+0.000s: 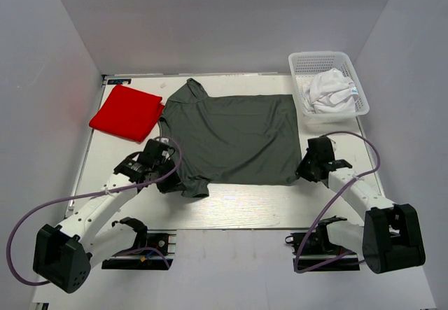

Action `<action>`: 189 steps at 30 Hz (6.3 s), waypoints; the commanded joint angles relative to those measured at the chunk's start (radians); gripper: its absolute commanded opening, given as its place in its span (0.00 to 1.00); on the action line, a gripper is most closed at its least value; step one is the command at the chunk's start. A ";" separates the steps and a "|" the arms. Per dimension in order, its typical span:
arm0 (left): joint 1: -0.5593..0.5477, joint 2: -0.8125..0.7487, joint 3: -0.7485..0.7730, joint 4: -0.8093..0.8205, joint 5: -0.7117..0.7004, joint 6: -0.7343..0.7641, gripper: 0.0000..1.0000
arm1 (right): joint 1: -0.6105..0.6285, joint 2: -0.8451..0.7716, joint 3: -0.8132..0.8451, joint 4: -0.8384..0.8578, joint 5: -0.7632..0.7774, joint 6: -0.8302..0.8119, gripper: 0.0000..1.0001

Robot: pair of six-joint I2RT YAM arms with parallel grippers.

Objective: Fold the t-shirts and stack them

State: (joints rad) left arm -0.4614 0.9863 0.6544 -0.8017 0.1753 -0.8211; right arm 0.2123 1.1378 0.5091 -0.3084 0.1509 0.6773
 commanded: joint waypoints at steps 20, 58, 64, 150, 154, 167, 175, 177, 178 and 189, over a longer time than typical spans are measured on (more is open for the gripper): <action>0.063 0.448 0.536 0.125 -0.401 0.096 0.00 | -0.016 0.276 0.459 -0.031 -0.011 -0.127 0.02; 0.291 0.939 0.993 0.203 -0.249 0.286 1.00 | -0.060 0.568 0.796 0.020 -0.099 -0.182 0.68; 0.280 0.732 0.708 0.284 -0.212 0.254 1.00 | -0.016 0.459 0.677 0.081 -0.137 -0.213 0.90; 0.282 0.084 -0.208 0.395 -0.318 -0.299 1.00 | 0.861 0.939 0.836 0.485 0.139 -0.673 0.88; 0.282 0.075 -0.217 0.395 -0.327 -0.299 1.00 | 0.858 0.961 0.850 0.470 0.122 -0.705 0.88; 0.282 0.057 -0.248 0.364 -0.347 -0.299 1.00 | 0.736 1.040 1.055 0.312 0.395 -0.490 0.88; 0.282 0.066 -0.239 0.374 -0.336 -0.280 1.00 | 0.693 0.967 1.039 0.292 0.213 -0.536 0.90; 0.282 0.066 -0.230 0.374 -0.336 -0.268 1.00 | 0.693 0.910 0.993 0.330 0.145 -0.547 0.90; 0.282 0.075 -0.230 0.374 -0.336 -0.268 1.00 | 0.691 0.896 0.968 0.330 0.103 -0.547 0.90; 0.282 0.075 -0.208 0.355 -0.336 -0.248 1.00 | 0.719 0.735 0.732 0.443 -0.137 -0.729 0.90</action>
State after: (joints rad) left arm -0.1852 1.0531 0.4393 -0.3859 -0.1299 -1.0977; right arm 0.9237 1.8862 1.2884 0.0620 0.1009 0.0467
